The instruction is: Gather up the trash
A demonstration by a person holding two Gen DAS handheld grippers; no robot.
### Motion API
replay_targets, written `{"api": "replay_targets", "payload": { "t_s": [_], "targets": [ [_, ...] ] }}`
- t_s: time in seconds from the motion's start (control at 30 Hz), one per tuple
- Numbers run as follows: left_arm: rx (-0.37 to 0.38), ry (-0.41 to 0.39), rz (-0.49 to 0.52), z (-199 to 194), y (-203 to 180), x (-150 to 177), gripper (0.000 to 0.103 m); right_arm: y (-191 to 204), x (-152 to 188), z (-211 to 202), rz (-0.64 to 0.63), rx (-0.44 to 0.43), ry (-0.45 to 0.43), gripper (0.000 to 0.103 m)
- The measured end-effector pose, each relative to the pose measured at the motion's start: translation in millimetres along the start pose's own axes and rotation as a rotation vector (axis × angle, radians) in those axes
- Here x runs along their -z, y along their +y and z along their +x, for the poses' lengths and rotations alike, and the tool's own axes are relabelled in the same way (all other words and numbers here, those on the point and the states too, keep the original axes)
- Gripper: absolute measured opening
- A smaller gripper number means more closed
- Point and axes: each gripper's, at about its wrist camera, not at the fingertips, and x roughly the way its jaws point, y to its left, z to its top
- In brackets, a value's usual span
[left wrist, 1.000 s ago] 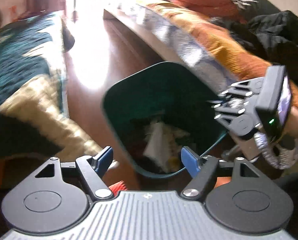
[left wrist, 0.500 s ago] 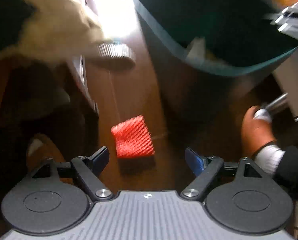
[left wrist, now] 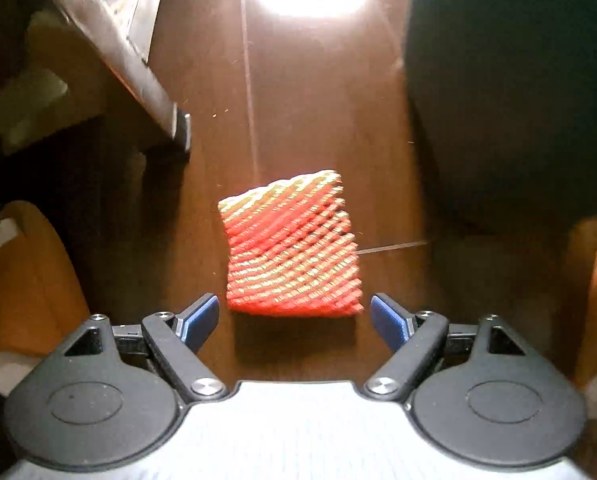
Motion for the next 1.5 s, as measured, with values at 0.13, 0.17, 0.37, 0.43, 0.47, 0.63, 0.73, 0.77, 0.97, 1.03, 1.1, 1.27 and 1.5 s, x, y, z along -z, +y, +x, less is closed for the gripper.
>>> {"api": "replay_targets", "payload": {
  "t_s": [0.13, 0.17, 0.37, 0.43, 0.47, 0.63, 0.73, 0.77, 0.97, 1.03, 1.1, 1.27, 1.5],
  "targets": [
    [0.025, 0.030, -0.035, 16, 5, -4, 0.083, -1, 0, 1, 0.001, 0.003, 0.003, 0.009],
    [0.032, 0.038, -0.034, 20, 5, -4, 0.083, -1, 0, 2, 0.000, 0.005, 0.004, 0.009],
    [0.047, 0.051, -0.025, 30, 0, -3, 0.068, -3, 2, 4, 0.010, 0.009, 0.011, 0.009],
    [0.027, 0.046, -0.023, 29, -1, -3, 0.060, -3, 1, 4, 0.010, 0.012, 0.010, 0.009],
    [0.033, 0.041, -0.037, 28, 2, -3, 0.053, -2, 1, 4, 0.010, 0.013, 0.009, 0.009],
    [0.054, 0.003, -0.045, 19, 10, 0, 0.015, -1, 1, 4, 0.003, 0.021, 0.002, 0.009],
    [0.075, -0.009, -0.052, 11, 13, 3, 0.000, -1, 2, 4, 0.005, 0.022, 0.001, 0.009],
    [0.085, -0.017, -0.050, 6, 13, 3, 0.000, -1, 2, 4, 0.006, 0.023, 0.000, 0.009],
    [0.114, -0.051, -0.055, -25, 14, 2, 0.000, -2, 1, 5, 0.008, 0.030, -0.007, 0.009],
    [0.120, -0.034, -0.086, -22, 9, -3, 0.000, -3, 2, 6, 0.009, 0.030, -0.006, 0.009],
    [0.127, -0.039, -0.091, -20, 5, -6, 0.001, -3, 3, 7, 0.009, 0.033, -0.003, 0.009],
    [0.117, -0.001, -0.102, -8, -5, -11, 0.031, -3, 5, 8, 0.008, 0.037, 0.002, 0.010],
    [0.093, 0.006, -0.165, 17, -1, -14, 0.083, -3, 6, 8, -0.003, 0.041, -0.001, 0.010]
  ]
}}
